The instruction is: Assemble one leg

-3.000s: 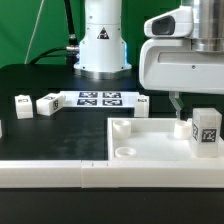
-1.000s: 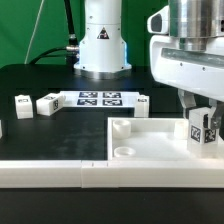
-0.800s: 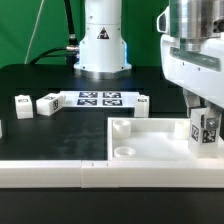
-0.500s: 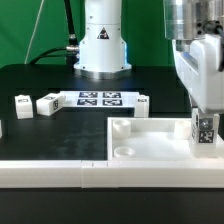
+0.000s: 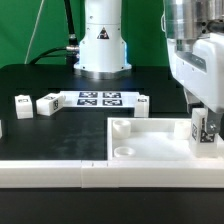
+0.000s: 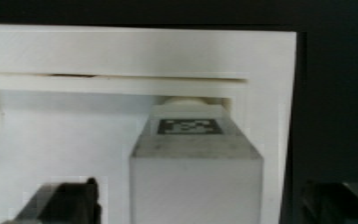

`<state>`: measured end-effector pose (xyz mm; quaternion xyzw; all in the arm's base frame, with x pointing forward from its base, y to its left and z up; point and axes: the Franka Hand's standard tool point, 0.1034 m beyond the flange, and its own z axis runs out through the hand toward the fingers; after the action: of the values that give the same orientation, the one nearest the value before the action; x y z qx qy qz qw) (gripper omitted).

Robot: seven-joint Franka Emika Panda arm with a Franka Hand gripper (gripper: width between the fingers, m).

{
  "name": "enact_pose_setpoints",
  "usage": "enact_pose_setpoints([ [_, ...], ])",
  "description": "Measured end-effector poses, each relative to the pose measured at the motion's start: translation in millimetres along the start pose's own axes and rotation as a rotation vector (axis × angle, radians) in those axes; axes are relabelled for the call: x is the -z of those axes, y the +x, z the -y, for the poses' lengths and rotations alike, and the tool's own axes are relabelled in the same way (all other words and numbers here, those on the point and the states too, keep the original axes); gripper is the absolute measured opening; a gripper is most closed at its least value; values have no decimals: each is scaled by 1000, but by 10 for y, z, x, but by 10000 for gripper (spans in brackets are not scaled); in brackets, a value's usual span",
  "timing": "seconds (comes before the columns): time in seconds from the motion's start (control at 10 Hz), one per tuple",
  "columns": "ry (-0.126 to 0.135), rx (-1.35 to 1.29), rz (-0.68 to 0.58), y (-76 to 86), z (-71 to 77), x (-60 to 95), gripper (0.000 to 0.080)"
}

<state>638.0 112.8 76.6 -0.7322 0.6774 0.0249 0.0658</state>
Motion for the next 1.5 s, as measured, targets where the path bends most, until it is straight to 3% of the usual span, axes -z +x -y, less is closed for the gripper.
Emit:
enact_pose_setpoints([
  [0.1, -2, 181, -4, 3, -1, 1, 630],
  [0.3, -15, 405, -8, -12, -22, -10, 646],
  [0.6, -28, 749, -11, -32, -27, -21, 648],
  [0.9, -74, 1116, -55, -80, -19, -19, 648],
  [1.3, -76, 1400, -61, -21, -5, -22, 648],
  [1.5, -76, 1395, -61, -19, -5, -22, 390],
])
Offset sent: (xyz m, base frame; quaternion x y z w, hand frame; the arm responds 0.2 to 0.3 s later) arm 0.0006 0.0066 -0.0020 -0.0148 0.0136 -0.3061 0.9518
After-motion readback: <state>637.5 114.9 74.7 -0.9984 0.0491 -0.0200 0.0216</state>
